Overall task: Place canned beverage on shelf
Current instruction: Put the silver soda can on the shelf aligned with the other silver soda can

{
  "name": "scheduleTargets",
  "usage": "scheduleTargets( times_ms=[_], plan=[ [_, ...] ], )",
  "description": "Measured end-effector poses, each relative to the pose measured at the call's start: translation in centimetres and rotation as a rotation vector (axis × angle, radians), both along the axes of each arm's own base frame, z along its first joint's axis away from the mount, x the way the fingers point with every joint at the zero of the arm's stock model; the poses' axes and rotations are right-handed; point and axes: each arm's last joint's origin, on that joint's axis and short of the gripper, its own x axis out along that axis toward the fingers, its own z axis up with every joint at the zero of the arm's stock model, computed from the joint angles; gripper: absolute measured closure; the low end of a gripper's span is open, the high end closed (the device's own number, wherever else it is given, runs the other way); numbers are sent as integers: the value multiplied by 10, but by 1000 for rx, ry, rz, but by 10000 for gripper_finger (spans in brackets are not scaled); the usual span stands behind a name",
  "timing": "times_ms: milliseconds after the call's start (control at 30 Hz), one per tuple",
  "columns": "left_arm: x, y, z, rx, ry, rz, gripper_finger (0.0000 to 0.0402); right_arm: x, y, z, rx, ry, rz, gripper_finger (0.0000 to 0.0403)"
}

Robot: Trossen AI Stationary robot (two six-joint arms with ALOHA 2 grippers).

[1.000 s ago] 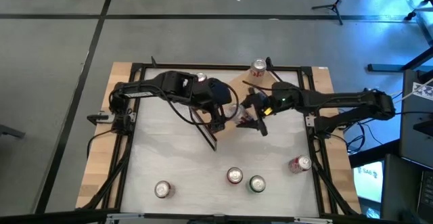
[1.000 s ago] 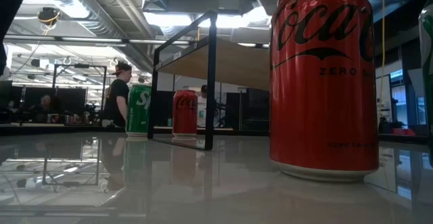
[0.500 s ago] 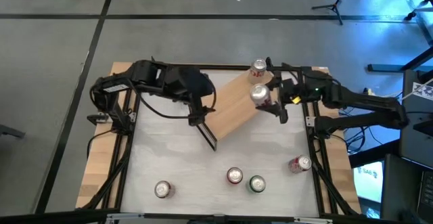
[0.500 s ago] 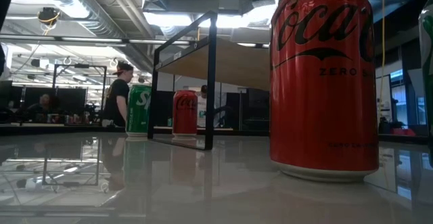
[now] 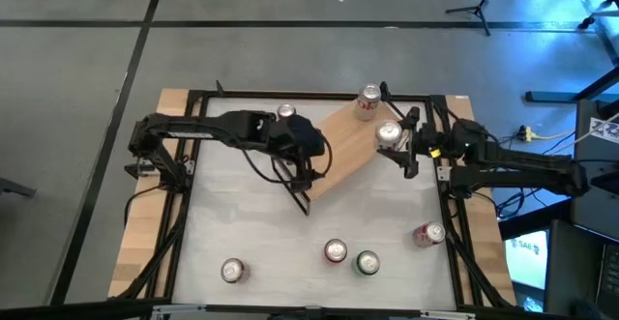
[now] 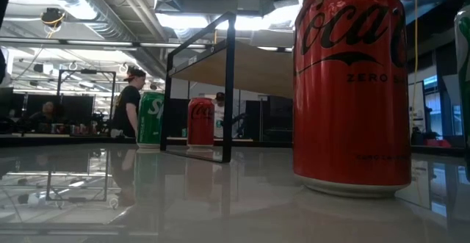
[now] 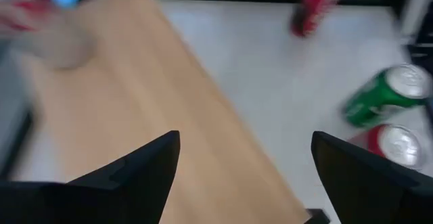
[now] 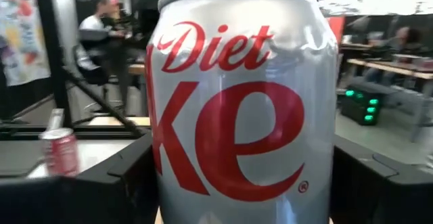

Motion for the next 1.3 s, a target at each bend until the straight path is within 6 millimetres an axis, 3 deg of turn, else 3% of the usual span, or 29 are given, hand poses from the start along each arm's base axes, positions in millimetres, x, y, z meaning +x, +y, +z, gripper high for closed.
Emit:
scheduleTargets(
  times_ms=[133,300,700,1300],
  plan=[
    [7,20,-27,-91,-39,-48,80,-3,-14,-15,31,-27,-55,100],
    [8,43,-43,-119,-79,-68,81,-7,-29,-30,41,16,-77,100],
    [12,70,-38,-105,-231,-126,79,-25,-46,-81,98,-117,-190,100],
    [14,83,-36,-84,-282,-103,78,-21,-56,-96,71,-47,-339,100]
  ],
)
